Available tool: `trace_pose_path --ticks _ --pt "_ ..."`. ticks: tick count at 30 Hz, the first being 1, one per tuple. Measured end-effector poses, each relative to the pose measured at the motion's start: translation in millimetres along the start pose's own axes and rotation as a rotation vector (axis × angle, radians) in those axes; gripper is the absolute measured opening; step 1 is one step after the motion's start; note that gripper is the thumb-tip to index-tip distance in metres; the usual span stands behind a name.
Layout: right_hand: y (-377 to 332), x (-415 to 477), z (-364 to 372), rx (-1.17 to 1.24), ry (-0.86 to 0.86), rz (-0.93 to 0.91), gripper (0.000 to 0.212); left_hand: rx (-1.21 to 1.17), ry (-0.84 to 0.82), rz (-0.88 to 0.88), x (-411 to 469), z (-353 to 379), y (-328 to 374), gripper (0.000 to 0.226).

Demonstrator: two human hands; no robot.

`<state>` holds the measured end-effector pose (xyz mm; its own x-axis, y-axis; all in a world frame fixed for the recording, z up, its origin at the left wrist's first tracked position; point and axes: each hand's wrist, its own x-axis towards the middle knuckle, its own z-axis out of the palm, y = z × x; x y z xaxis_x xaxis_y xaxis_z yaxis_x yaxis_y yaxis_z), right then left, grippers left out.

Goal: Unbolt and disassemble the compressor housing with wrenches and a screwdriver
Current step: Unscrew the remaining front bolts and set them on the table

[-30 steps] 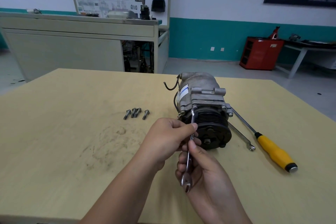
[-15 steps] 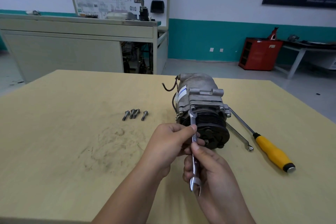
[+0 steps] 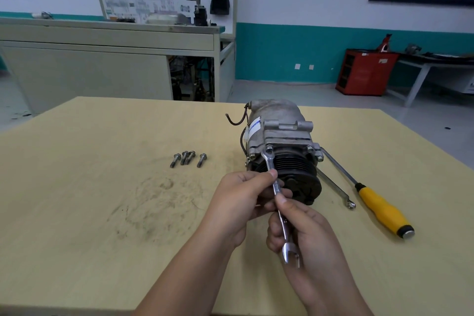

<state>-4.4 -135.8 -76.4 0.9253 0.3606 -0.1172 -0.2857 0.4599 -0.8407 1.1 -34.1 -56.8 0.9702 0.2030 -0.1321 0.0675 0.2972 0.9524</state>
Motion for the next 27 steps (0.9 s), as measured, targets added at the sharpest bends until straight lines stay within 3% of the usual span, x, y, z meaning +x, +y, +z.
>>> trace_pose_path --ticks 27 --pt "-20.2 5.1 -9.2 -0.114 -0.002 0.07 0.025 -0.025 -0.053 -0.031 3.9 6.6 0.0 0.026"
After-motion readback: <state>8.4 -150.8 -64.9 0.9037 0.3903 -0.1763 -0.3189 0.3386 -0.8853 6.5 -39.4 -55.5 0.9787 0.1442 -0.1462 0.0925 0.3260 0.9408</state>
